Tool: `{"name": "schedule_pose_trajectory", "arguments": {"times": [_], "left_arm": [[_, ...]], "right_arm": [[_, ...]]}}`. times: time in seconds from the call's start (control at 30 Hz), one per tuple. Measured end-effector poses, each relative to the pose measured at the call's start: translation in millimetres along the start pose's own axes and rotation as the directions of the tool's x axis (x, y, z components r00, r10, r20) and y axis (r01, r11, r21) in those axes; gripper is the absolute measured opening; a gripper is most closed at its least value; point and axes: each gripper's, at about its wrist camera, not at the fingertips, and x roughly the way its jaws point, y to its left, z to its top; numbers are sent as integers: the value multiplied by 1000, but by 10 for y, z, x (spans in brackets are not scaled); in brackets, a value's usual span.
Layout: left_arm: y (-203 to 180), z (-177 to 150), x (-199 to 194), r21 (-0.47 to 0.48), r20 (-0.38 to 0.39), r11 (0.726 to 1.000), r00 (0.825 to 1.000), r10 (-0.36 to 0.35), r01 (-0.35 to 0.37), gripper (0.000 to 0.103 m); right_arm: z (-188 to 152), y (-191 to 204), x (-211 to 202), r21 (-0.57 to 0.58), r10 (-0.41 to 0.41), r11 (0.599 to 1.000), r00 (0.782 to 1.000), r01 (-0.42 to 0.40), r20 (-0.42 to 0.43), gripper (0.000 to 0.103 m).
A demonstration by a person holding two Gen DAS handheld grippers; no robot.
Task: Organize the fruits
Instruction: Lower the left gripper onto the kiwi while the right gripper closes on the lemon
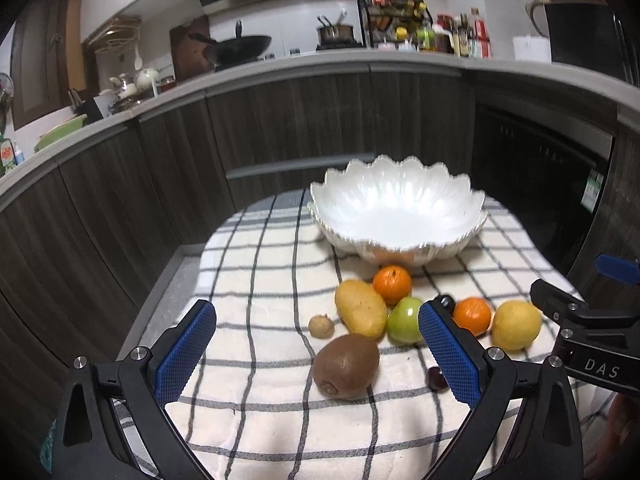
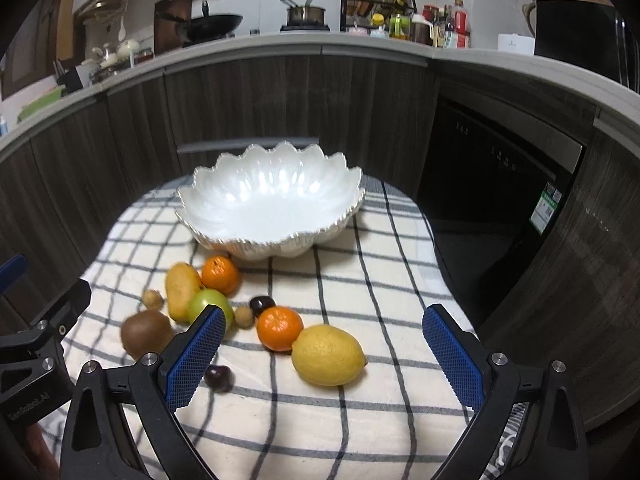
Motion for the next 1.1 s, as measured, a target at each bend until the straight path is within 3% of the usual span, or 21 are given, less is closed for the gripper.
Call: {"name": "schedule_pose_trajectory", "arguments": {"times": [0.53, 0.7, 1.0, 1.1], "left_arm": [[-106, -275, 643, 13, -148, 999, 988, -48, 51, 99], [-98, -336, 805, 7, -207, 998, 977, -54, 56, 91], [-162, -436, 941, 16, -271, 997, 960, -74, 81, 74], [-182, -456, 967, 18, -286, 996, 955, -78, 86, 73]], "right_arm": [[-169, 44, 586, -40, -36, 999, 981, 29, -189, 99], [-225, 95, 785, -42, -21, 999, 970, 11, -243, 88], [-288, 71, 978, -34, -18, 999, 964, 9, -263, 78], [-299, 62, 979, -35, -16, 999, 967, 8, -256, 75]]}}
